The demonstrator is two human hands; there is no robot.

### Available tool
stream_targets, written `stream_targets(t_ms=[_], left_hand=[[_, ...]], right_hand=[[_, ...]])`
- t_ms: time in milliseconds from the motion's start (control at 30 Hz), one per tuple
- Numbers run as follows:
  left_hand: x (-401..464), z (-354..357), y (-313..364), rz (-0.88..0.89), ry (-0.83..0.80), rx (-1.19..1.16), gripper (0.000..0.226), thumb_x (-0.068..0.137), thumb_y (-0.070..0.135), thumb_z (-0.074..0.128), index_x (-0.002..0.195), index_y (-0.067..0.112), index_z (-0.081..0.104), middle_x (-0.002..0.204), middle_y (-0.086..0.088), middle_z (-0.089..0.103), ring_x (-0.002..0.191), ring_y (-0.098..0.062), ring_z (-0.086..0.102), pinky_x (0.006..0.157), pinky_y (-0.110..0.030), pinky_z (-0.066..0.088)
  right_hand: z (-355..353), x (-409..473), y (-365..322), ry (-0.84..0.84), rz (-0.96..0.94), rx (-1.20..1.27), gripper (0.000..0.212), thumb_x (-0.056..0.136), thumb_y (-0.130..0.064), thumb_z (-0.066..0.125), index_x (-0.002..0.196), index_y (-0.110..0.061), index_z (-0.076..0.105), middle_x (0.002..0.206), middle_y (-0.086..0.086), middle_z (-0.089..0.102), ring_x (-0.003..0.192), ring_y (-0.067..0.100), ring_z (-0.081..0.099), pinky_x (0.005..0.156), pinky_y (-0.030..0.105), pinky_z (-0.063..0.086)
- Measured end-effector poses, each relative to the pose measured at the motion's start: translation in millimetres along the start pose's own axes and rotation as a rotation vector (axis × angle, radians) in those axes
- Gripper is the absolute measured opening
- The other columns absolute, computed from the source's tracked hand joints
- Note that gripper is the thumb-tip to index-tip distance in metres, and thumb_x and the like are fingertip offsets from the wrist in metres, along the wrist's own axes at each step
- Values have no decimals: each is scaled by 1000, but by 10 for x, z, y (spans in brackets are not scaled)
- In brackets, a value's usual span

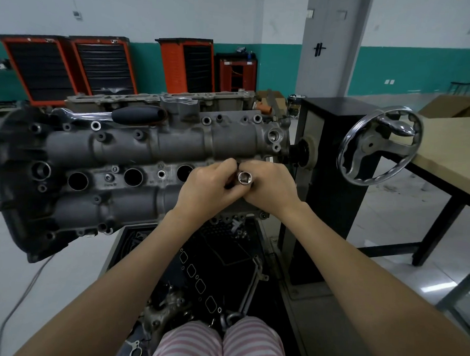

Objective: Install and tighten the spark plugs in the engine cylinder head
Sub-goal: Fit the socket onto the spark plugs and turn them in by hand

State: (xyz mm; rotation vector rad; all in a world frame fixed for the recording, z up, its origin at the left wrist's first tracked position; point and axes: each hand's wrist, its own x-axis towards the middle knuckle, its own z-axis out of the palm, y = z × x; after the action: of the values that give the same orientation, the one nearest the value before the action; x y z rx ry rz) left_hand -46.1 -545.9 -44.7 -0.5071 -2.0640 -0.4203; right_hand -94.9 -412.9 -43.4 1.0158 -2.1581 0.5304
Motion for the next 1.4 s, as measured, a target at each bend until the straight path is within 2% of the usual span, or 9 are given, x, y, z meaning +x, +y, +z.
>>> stream_targets(t_ms=[133,267,467,567,767,967,1067,1267,1400], left_hand=[[-8,-1,3,56,29,26,31,82,24,51,61,3,44,48,-7,44,39,-26,42,40,-29,30],[-19,-38,31,-2,-24,-79,28,82,27,46,71,1,45,55,-4,43,40,-28,44,39,-28,33],[-4,-3,-3,24,-11,-2,33,79,29,53,62,2,44,53,-6,44,42,-25,41,45,-22,27],[-7,18,-26,42,31,43,37,82,28,53,55,4,45,47,-8,45,39,-26,42,42,-22,28],[-16,-8,15,-11,11,-41,26,81,26,46,68,3,42,58,3,36,42,-22,40,41,-27,28],[-8,22,-16,4,13,15,32,80,29,55,63,4,43,55,-5,43,44,-22,39,45,-23,27],[-6,36,-36,28,39,51,38,82,29,54,56,3,45,48,-8,45,39,-27,43,44,-22,27],[-16,-26,23,-13,2,-71,29,84,26,46,68,2,43,57,2,36,40,-25,41,41,-26,29],[-8,-22,40,-12,-9,-45,31,81,28,48,67,1,44,55,-4,41,41,-25,41,41,-26,30]], right_hand=[[11,5,3,2,2,-4,10,73,-15,60,66,-8,59,64,3,62,60,26,59,46,33,42],[17,17,1,17,26,-32,17,74,-19,63,69,-11,49,58,3,57,51,27,54,46,26,30],[6,-5,-1,23,-16,7,10,73,-14,59,66,-7,58,61,4,60,56,26,57,43,32,41],[23,2,5,25,3,5,13,73,-16,57,64,-7,58,61,5,60,57,27,58,44,32,40],[19,22,16,-22,25,-43,16,76,-22,60,73,-11,49,61,3,58,54,27,54,47,27,29],[-3,10,8,-27,13,-3,10,75,-15,61,70,-8,59,66,5,62,63,28,59,48,30,35],[0,6,10,6,19,29,12,74,-12,62,64,-7,58,62,6,61,59,27,57,49,27,31],[12,20,8,-23,36,-24,17,76,-19,60,71,-11,46,59,2,54,53,27,52,48,27,25],[-2,15,15,-21,-5,-1,9,76,-14,59,71,-9,55,62,3,59,57,28,56,46,29,31]])
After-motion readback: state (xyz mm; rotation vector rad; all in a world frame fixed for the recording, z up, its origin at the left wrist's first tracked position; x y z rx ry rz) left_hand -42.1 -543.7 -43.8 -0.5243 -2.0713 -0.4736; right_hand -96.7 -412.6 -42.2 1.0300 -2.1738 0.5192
